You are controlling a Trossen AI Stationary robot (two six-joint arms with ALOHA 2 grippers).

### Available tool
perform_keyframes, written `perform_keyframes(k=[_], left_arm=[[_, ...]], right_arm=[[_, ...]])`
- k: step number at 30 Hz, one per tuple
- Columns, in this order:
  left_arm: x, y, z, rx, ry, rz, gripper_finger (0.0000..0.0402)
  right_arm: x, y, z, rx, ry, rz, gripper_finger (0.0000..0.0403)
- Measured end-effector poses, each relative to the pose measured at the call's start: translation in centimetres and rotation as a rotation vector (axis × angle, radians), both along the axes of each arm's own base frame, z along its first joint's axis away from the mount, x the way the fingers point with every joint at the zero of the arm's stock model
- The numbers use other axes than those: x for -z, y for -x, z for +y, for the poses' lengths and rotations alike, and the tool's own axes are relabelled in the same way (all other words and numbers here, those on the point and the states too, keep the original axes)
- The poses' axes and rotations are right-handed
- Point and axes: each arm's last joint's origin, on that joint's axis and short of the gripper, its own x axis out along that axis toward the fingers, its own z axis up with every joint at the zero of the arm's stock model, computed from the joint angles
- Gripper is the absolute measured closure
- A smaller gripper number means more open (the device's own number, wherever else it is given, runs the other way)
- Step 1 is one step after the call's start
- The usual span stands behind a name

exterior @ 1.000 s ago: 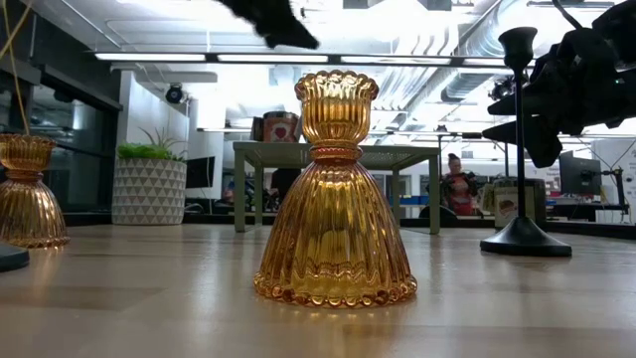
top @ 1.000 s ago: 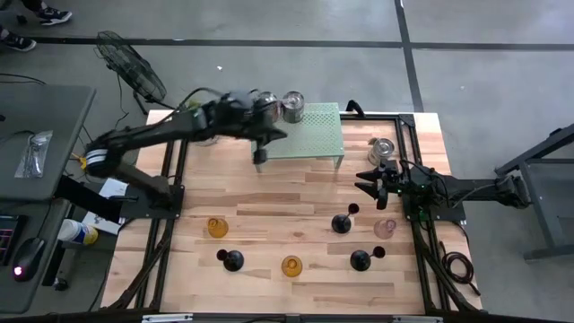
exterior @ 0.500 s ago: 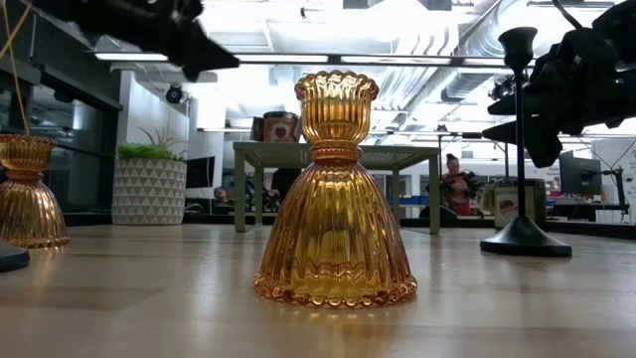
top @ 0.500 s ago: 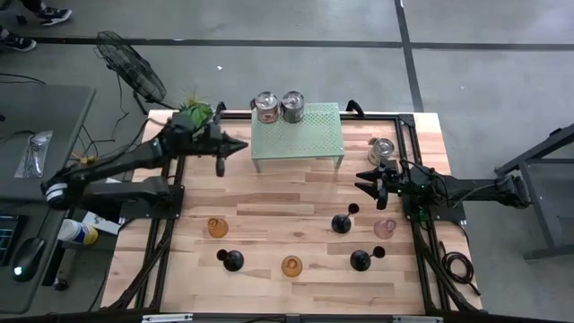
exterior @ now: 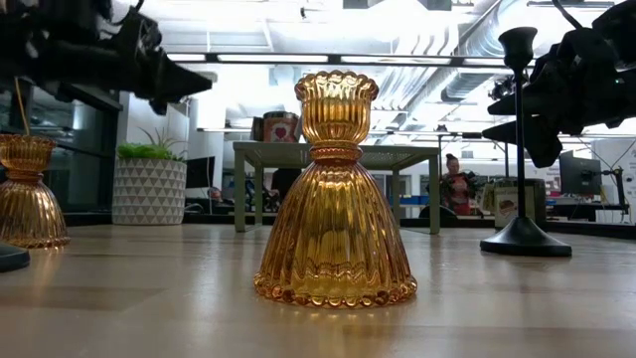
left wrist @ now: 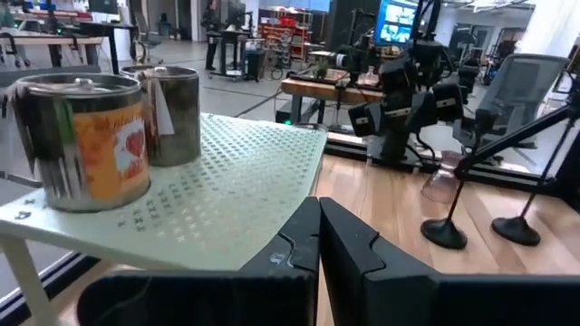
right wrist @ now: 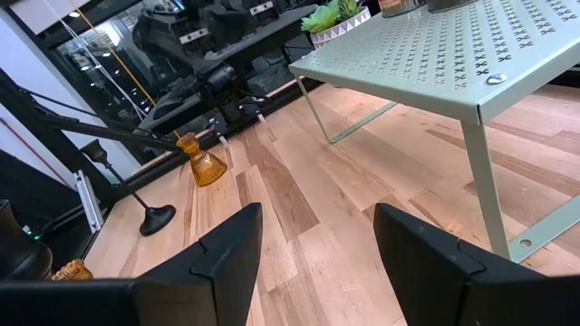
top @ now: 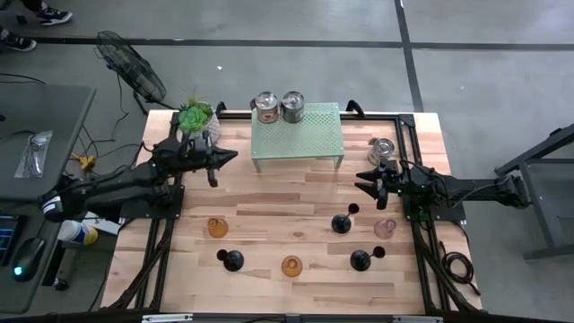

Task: Pick & Place candle stick holders
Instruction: Put the silver scented candle on the shelf

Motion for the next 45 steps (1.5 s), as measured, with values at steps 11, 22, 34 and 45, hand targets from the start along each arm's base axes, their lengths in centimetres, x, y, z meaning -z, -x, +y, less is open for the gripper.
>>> perform_keyframes(k=[11, 22, 34, 45], left_arm=[[1.7, 1.6, -0.9, 0.010, 0.027, -0.073, 0.0401], [2.7, 2.5, -1.2, -0.026, 0.035, -0.102, 0.0401], [3.4, 3.6, -1.9, 0.006, 0.004, -0.084, 0.0401], [4.2, 4.3, -2.1, -0.070, 0.001, -0.025, 0.0402]], right_arm=[[0.0, 0.0, 0.0, 0.000, 0.000, 0.000, 0.0197], [0.0, 0.0, 0.0, 0.000, 0.000, 0.000, 0.0197], [0.0, 0.0, 0.0, 0.000, 0.000, 0.000, 0.0197], [0.0, 0.0, 0.0, 0.000, 0.000, 0.000, 0.0197]])
